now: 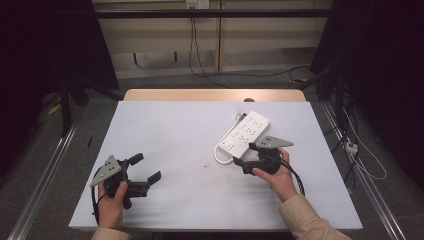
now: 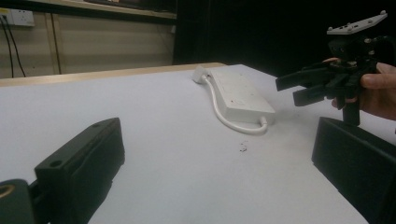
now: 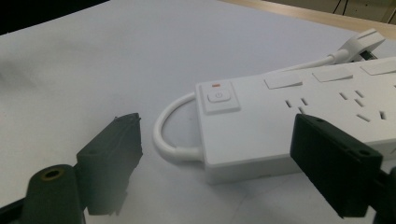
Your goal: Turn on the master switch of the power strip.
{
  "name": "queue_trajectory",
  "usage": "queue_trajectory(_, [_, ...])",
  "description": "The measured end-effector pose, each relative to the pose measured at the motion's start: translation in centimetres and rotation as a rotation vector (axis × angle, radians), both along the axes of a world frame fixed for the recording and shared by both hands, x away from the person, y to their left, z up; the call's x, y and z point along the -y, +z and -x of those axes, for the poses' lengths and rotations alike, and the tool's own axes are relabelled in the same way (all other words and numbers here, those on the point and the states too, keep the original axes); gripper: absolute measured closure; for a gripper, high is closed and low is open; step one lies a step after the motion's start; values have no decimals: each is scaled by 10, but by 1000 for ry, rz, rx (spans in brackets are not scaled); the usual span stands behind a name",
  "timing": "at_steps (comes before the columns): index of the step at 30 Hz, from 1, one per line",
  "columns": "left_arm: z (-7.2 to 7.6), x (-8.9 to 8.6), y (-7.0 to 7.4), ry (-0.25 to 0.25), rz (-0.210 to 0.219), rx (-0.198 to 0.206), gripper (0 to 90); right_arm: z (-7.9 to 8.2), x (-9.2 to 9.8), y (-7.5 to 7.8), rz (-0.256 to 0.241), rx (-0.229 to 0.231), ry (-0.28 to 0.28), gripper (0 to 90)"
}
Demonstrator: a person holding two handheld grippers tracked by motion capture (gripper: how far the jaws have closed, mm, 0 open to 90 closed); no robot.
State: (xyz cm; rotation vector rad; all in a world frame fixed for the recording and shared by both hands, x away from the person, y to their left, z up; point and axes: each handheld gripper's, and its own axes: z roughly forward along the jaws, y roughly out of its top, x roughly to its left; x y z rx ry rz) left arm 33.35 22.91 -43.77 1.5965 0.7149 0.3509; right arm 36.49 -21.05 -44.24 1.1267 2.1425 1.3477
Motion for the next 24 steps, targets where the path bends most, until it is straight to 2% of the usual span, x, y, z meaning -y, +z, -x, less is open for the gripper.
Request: queue_trajectory(24, [0,0,0,-3,-6,3,21,28,25,-2,-18,4,20,131])
